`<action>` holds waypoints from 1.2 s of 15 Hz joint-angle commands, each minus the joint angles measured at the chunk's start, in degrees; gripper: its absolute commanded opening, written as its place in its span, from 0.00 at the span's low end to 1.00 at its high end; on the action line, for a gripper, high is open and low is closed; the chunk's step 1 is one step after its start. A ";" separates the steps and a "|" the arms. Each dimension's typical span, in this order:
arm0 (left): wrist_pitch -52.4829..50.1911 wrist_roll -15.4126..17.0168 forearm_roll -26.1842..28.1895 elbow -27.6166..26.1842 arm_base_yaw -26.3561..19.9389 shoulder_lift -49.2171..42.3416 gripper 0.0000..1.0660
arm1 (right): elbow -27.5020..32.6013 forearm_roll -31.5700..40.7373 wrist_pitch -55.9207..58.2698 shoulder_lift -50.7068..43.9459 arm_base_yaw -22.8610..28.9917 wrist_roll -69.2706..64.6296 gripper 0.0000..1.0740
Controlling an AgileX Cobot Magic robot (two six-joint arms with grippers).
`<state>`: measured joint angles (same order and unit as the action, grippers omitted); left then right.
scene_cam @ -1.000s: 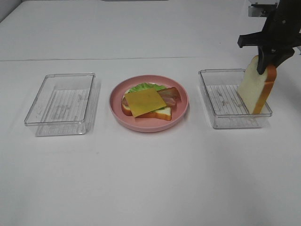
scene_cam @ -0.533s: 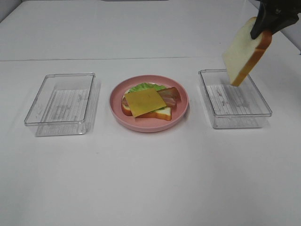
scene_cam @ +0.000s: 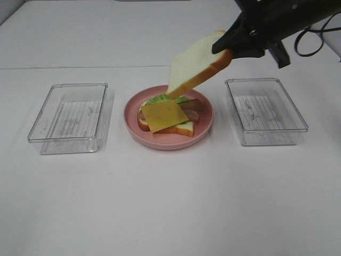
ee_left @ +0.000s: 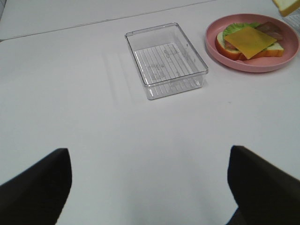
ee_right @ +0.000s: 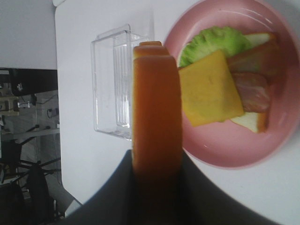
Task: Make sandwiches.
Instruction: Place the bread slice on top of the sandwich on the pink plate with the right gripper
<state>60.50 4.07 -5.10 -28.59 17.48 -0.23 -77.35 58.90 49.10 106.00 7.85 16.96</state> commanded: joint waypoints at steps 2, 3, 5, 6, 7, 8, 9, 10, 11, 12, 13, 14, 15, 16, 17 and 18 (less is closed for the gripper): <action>-0.52 0.06 -0.06 0.06 0.00 0.11 0.80 | 1.03 8.77 -7.56 4.35 4.93 3.90 0.00; -0.52 0.06 -0.06 0.06 0.00 0.11 0.80 | 1.09 12.61 -8.65 6.47 6.02 5.73 0.00; -0.52 0.06 -0.06 0.06 0.00 0.11 0.80 | 1.09 19.08 -8.54 11.12 6.82 9.34 0.00; -0.52 0.06 -0.06 0.06 0.00 0.11 0.80 | 1.09 22.12 -8.48 13.41 6.82 10.49 0.00; -0.52 0.06 -0.06 0.06 0.00 0.11 0.80 | 1.09 23.55 -8.37 14.90 6.82 10.94 0.00; -0.52 0.06 -0.06 0.06 0.00 0.11 0.80 | 1.09 24.52 -8.37 16.21 6.82 11.06 0.00; -0.52 0.06 -0.06 0.06 0.00 0.11 0.80 | 1.09 24.64 -8.42 16.79 6.82 11.06 0.00; -0.52 0.06 -0.06 0.06 0.00 0.11 0.80 | 1.09 24.58 -8.65 17.70 6.82 11.06 0.00; -0.52 0.06 -0.06 0.06 0.00 0.11 0.80 | 1.09 24.12 -9.17 17.82 6.82 11.00 0.00; -0.52 0.06 -0.06 0.06 0.00 0.11 0.80 | 1.09 23.66 -9.51 17.82 6.82 10.89 0.00; -0.52 0.06 -0.06 0.06 0.00 0.11 0.80 | 1.09 22.69 -9.91 17.82 6.82 10.60 0.13; -0.52 0.06 -0.06 0.06 0.00 0.11 0.80 | 1.09 22.12 -10.03 17.82 6.82 10.54 0.28; -0.52 0.06 -0.06 0.06 0.00 0.11 0.80 | 1.09 20.11 -11.29 17.25 6.82 10.66 0.52; -0.52 0.06 -0.06 0.06 0.00 0.11 0.80 | 1.09 17.82 -12.95 16.44 6.82 10.66 0.62; -0.52 0.06 -0.06 0.06 0.00 0.11 0.80 | 1.09 15.01 -14.27 15.36 6.82 10.54 0.68; -0.52 0.06 -0.06 0.06 0.00 0.11 0.80 | 1.09 11.23 -15.41 14.09 6.82 9.85 0.69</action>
<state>60.50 4.07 -5.10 -28.59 17.48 -0.23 -76.26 71.28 34.09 121.24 14.61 26.64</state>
